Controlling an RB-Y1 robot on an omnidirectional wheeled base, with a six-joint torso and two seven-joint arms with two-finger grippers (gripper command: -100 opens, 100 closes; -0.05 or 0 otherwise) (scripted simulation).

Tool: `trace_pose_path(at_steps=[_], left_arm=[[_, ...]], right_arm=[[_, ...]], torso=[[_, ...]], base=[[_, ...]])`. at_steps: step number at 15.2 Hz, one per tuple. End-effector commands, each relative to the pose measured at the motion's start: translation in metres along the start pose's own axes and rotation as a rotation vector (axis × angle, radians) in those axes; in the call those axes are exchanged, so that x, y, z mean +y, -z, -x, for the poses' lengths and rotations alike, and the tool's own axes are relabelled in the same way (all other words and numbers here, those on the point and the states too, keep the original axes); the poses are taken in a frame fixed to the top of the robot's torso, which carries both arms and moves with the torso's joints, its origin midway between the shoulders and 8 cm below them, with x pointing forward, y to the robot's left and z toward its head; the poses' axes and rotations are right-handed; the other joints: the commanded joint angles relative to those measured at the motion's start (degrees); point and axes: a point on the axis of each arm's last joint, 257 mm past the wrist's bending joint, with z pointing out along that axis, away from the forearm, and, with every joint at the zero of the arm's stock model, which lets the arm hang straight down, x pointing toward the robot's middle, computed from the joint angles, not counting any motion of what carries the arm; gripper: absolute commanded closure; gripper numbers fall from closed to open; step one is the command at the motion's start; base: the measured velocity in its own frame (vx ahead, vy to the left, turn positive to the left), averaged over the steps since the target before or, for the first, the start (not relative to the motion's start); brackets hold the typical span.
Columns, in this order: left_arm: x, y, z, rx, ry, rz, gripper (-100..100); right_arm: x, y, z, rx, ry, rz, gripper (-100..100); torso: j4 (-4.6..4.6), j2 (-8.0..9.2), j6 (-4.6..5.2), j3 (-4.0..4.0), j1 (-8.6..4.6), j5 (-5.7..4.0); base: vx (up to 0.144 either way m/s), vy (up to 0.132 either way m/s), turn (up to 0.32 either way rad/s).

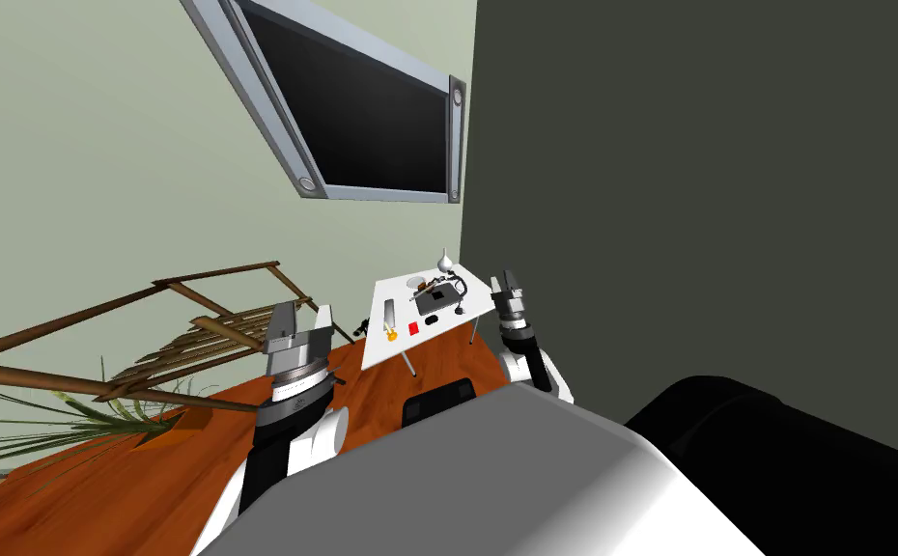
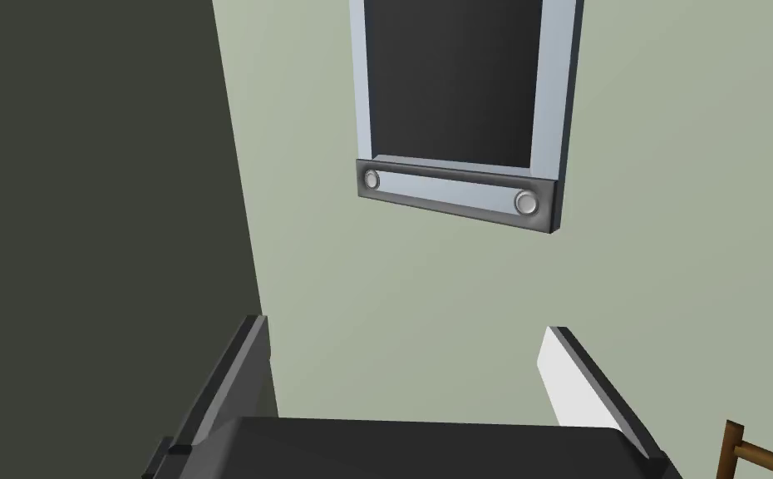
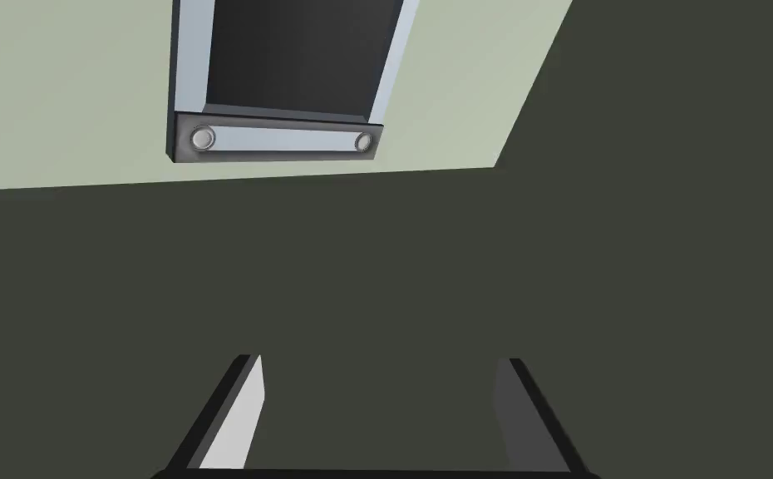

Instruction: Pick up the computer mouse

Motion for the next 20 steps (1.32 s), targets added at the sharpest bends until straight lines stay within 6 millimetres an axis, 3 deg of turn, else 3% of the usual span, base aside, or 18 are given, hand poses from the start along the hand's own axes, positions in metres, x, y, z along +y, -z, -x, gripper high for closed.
trace_pose_path(at_steps=[1, 2, 4, 5, 6, 7, 8, 9, 14, 19, 20], left_arm=[[0.000, 0.000, 0.000, 0.000, 0.000, 0.000, 0], [0.000, 0.000, 0.000, 0.000, 0.000, 0.000, 0], [0.000, 0.000, 0.000, 0.000, 0.000, 0.000, 0], [0.000, 0.000, 0.000, 0.000, 0.000, 0.000, 0], [0.000, 0.000, 0.000, 0.000, 0.000, 0.000, 0], [0.000, 0.000, 0.000, 0.000, 0.000, 0.000, 0], [0.000, 0.000, 0.000, 0.000, 0.000, 0.000, 0], [0.000, 0.000, 0.000, 0.000, 0.000, 0.000, 0], [0.000, 0.000, 0.000, 0.000, 0.000, 0.000, 0], [0.000, 0.000, 0.000, 0.000, 0.000, 0.000, 0], [0.000, 0.000, 0.000, 0.000, 0.000, 0.000, 0]], right_arm=[[-0.021, 0.010, -0.006, 0.052, 0.038, -0.054, -100], [-0.021, 0.010, -0.006, 0.052, 0.038, -0.054, -100], [-0.051, 0.025, -0.012, 0.110, 0.087, -0.129, -100], [-0.051, 0.026, -0.012, 0.115, 0.089, -0.129, -100], [-0.070, 0.037, -0.014, 0.154, 0.122, -0.176, -100], [-0.070, 0.037, -0.014, 0.154, 0.122, -0.176, -100], [-0.088, 0.050, -0.016, 0.197, 0.159, -0.223, -100], [-0.090, 0.051, -0.016, 0.197, 0.159, -0.226, -100], [-0.145, 0.099, -0.014, 0.341, 0.289, -0.373, -100], [-0.174, 0.130, -0.006, 0.408, 0.346, -0.456, -100], [-0.187, 0.148, -0.002, 0.468, 0.398, -0.493, -100]], torso=[[0.00, 0.00, 0.00, 0.00, 0.00, 0.00], [0.00, 0.03, -0.01, 0.01, 0.10, 0.01], [0.01, 0.06, -0.01, 0.03, 0.31, 0.05], [0.01, 0.09, -0.01, 0.04, 0.42, 0.08], [0.02, 0.08, -0.01, 0.05, 0.46, 0.10], [0.01, 0.08, -0.01, 0.05, 0.48, 0.10], [0.01, 0.09, -0.01, 0.05, 0.46, 0.10], [0.01, 0.08, -0.02, 0.04, 0.48, 0.10], [0.02, 0.13, -0.01, 0.07, 0.52, 0.11], [0.01, 0.07, -0.01, 0.04, 0.43, 0.09], [0.02, 0.07, -0.01, 0.04, 0.37, 0.09]], base=[[-0.012, 0.045, 0.055], [-0.017, 0.077, 0.051], [-0.024, 0.110, 0.058], [-0.018, 0.119, 0.049], [-0.017, 0.120, 0.059], [-0.020, 0.107, 0.043], [-0.014, 0.118, 0.069], [-0.012, 0.121, 0.055], [-0.028, 0.129, 0.076], [-0.007, 0.100, 0.054], [-0.007, 0.102, 0.091]])
